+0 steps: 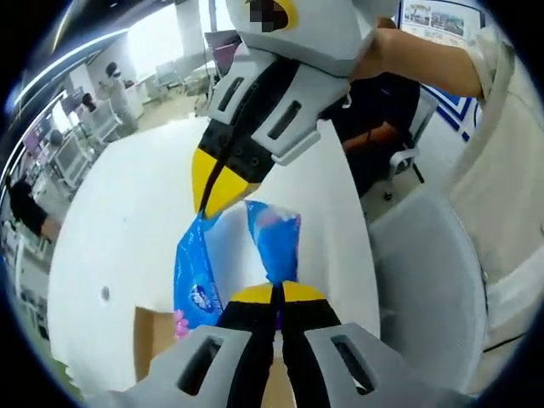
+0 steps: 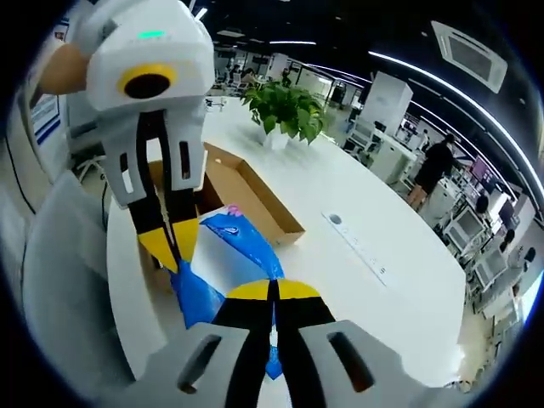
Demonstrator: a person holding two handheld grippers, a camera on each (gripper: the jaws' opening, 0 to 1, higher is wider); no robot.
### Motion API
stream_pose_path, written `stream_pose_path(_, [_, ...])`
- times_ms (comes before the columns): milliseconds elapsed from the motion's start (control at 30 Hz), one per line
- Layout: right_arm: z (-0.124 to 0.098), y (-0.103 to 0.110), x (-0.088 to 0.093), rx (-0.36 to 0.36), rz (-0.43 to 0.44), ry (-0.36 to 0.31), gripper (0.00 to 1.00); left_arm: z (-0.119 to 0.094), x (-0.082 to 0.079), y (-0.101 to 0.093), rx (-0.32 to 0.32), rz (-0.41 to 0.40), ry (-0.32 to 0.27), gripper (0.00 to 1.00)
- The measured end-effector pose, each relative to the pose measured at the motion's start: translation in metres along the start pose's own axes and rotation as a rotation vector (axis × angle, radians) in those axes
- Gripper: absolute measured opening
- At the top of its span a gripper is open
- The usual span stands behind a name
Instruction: Operate the shoe box by opening the lid, removing the specified soft item, and placing it in the target area until the item is outside and the box remains undamaged.
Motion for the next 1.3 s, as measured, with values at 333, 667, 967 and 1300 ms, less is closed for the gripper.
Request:
stream_pose_path(333, [-0.012,-0.022,0.019,0.013,0.022,0.008,0.00,0.022,-0.020,0.010,0.012,0.014,-0.007,0.00])
stream_pose_path(667, [-0.019,-0.045,0.041,0.031,0.067,0.018,0.00,0.048,-0.037,0.023,0.025,0.023,-0.023,0.00])
stream_pose_path(967, [-0.021,-0.066,0.063,0.046,0.119,0.028,0.00,0.073,-0.049,0.037,0.046,0.027,-0.031,0.00])
stream_pose_path(1300, [-0.020,-0.088,0.082,0.048,0.134,0.049,0.00,0.100,-0.061,0.050,0.064,0.028,-0.052,0.00])
Point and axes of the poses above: the point that each gripper's makers call its tool centre point, and the gripper's own axes: z roughly forward along the fingers, y roughly to its left, x roughly out of its underside, the point moved 8 cm from there along -z, roughly backward along the fingers, and after that the axes turned 6 degrees about z, right-handed, at the moved point
